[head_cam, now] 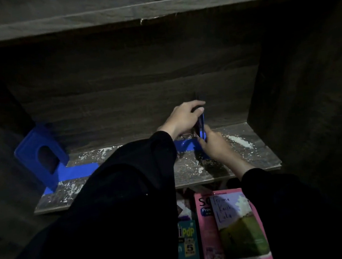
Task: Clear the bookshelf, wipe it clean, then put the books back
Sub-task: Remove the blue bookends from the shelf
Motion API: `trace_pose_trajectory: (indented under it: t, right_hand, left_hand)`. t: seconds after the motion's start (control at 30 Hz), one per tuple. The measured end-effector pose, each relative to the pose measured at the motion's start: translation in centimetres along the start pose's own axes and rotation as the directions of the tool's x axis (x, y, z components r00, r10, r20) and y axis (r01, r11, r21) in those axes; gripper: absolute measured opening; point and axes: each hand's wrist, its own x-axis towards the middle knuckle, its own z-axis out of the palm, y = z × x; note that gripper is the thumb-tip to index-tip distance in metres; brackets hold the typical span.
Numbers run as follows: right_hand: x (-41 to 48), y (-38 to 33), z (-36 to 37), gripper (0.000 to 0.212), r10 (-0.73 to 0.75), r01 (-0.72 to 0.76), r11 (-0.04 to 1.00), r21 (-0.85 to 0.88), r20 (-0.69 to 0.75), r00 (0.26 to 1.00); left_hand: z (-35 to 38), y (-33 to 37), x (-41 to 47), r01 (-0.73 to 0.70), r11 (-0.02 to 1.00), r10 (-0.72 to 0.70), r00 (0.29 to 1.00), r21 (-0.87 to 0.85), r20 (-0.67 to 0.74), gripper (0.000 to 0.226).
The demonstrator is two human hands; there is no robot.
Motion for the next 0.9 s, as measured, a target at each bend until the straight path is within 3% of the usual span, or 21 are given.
trace_pose_trajectory:
  t: [0.17,0.5,0.77,0.9]
  right_hand:
    - [-0.1,0.6,-0.4,0.034,-0.061,0.061,0.998,0.006,-0.036,0.998]
    - [-1.3,-0.2,-2.7,0.04,-0.217,0.196,0.929,-0.314,-0.031,0.976]
    - [-3.1,-1.4,-2.1,0.096,-0.343,0.234,0.849,-0.474,-0.157,0.926]
    - [-3.7,-1.4,-1.5,0.1,-0.438,0.311,0.84,-0.445,-0.218,0.872]
  left_hand:
    - [-0.2,-0.1,-0.4,-0.008,1.0,0.008,1.0,-0.027,-0.014,0.032]
    - [-0.1,-1.9,-2.7,-0.051,0.964,-0.001,0.981,-0.262,-0.195,0.027]
    - [0.5,-2.1,-5.2,-0.114,0.905,-0.024,0.948,-0.41,-0.316,0.037]
    - [0.8,-2.3,-6.2,-0.109,0.867,-0.076,0.936,-0.487,-0.344,0.027]
